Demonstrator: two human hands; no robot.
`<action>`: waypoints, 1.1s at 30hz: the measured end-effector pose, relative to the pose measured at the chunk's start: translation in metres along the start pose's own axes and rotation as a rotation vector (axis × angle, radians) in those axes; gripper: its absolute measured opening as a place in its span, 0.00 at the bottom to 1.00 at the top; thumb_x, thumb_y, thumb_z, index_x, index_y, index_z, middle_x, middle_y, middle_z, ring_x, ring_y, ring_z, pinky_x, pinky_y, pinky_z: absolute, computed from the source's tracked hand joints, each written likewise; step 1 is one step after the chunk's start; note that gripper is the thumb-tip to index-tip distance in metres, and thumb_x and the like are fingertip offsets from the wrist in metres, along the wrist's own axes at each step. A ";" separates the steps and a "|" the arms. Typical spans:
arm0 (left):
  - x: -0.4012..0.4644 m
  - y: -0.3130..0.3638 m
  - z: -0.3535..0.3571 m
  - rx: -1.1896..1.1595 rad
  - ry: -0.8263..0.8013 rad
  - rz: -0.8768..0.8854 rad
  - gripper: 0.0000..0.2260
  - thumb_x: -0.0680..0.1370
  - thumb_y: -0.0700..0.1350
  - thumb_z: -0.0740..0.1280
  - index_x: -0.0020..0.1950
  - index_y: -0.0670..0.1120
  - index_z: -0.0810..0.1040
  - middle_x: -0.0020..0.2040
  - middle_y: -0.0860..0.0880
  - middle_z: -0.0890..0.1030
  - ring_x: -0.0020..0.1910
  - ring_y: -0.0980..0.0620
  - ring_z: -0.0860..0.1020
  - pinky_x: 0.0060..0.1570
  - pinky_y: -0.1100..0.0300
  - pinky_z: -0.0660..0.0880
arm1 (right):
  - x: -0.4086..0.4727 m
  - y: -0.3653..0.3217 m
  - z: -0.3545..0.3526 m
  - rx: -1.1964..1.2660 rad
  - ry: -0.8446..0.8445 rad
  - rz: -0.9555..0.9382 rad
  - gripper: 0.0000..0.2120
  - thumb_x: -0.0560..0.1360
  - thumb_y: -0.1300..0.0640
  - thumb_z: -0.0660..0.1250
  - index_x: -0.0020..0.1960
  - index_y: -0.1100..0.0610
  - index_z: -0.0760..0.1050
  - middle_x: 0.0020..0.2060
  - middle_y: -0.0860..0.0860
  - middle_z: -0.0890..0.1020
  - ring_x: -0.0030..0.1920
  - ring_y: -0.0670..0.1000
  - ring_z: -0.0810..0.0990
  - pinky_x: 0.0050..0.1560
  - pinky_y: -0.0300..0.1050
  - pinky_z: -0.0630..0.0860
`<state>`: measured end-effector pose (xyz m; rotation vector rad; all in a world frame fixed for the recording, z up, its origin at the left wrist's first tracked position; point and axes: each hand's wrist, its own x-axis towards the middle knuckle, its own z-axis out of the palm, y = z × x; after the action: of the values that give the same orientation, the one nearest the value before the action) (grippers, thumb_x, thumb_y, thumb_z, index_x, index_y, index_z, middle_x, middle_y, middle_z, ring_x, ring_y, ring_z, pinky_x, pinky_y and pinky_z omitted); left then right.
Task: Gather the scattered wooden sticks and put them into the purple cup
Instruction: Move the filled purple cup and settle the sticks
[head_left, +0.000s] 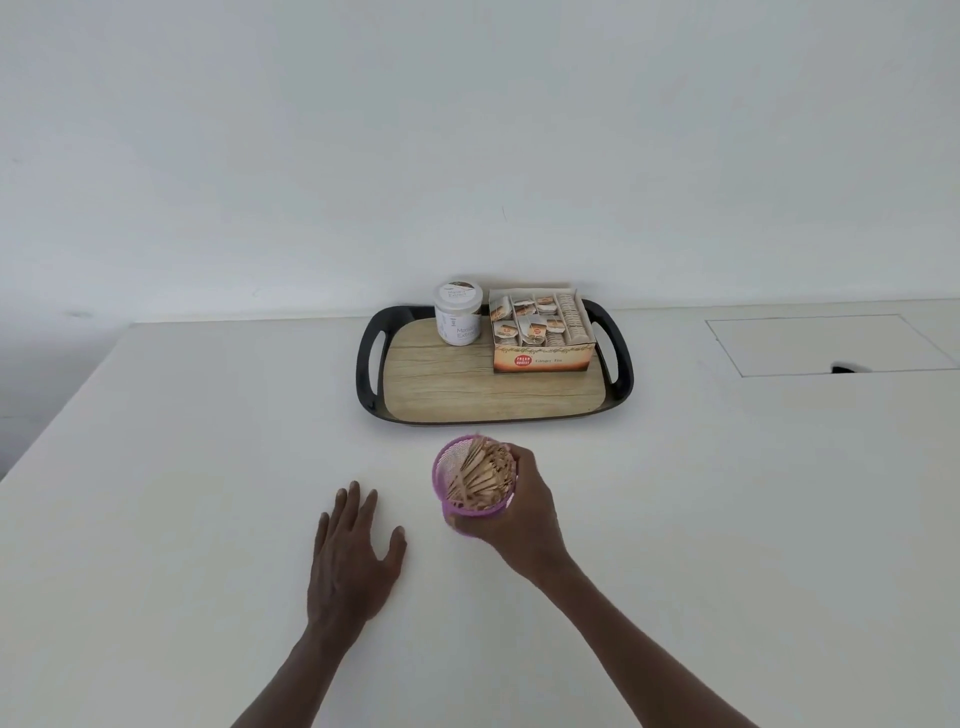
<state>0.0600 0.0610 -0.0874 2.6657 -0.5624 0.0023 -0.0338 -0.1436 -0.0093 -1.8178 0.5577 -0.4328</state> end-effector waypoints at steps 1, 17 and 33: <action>0.000 0.000 0.000 -0.003 0.002 0.000 0.30 0.79 0.55 0.65 0.78 0.45 0.64 0.80 0.46 0.58 0.80 0.50 0.54 0.78 0.50 0.54 | 0.000 0.000 0.001 0.001 0.003 0.001 0.43 0.53 0.47 0.85 0.63 0.46 0.68 0.56 0.41 0.80 0.56 0.42 0.79 0.49 0.33 0.79; 0.001 0.003 -0.003 -0.017 0.009 -0.014 0.29 0.78 0.54 0.66 0.77 0.45 0.66 0.80 0.47 0.59 0.80 0.50 0.54 0.78 0.50 0.54 | 0.001 -0.002 0.001 0.071 0.088 0.014 0.42 0.54 0.48 0.85 0.63 0.45 0.68 0.56 0.40 0.78 0.56 0.42 0.79 0.46 0.33 0.80; -0.001 0.006 -0.007 -0.073 -0.002 -0.013 0.28 0.79 0.54 0.66 0.77 0.45 0.66 0.80 0.46 0.59 0.80 0.50 0.55 0.78 0.51 0.53 | 0.011 0.013 0.007 0.020 -0.080 -0.007 0.42 0.55 0.48 0.85 0.64 0.45 0.68 0.57 0.41 0.78 0.57 0.41 0.78 0.50 0.32 0.79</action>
<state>0.0576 0.0591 -0.0783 2.5984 -0.5355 -0.0241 -0.0227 -0.1481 -0.0235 -1.8102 0.4899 -0.3676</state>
